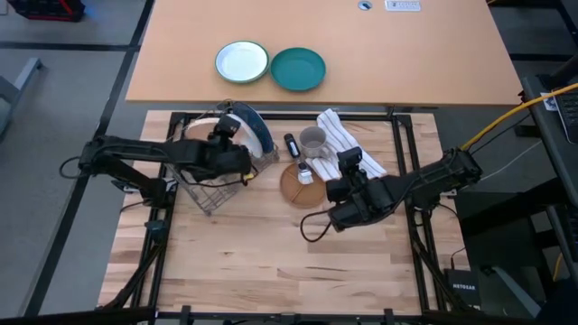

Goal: Sort dishes
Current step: Put the light orange plate into the dish rack

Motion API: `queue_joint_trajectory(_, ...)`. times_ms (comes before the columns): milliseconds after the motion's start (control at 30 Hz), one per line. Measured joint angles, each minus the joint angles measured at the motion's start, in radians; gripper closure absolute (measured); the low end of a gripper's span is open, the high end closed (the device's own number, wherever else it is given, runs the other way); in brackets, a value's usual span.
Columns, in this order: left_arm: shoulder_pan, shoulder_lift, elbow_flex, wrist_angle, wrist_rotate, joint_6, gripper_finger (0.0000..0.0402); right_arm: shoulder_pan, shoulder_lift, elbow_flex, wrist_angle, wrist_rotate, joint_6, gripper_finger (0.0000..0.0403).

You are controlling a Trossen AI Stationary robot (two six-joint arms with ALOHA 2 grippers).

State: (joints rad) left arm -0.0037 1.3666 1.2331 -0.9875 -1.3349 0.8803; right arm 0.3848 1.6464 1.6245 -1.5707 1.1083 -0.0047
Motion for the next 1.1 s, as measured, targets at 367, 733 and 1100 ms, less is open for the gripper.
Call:
queue_joint_trajectory(367,0.107,-0.001,-0.164,0.038,0.022,0.053,0.0402,-0.05,0.0,0.0,0.028,0.022,-0.001,0.024)
queue_joint_trajectory(733,-0.019,-0.159,-0.164,0.239,0.006,-0.138,0.0401,-0.195,0.001,-0.001,0.283,0.005,-0.001,0.024)
queue_joint_trajectory(1100,-0.141,-0.339,-0.183,0.173,-0.072,-0.678,0.0401,-0.346,0.001,-0.001,0.729,-0.151,-0.33,0.024)
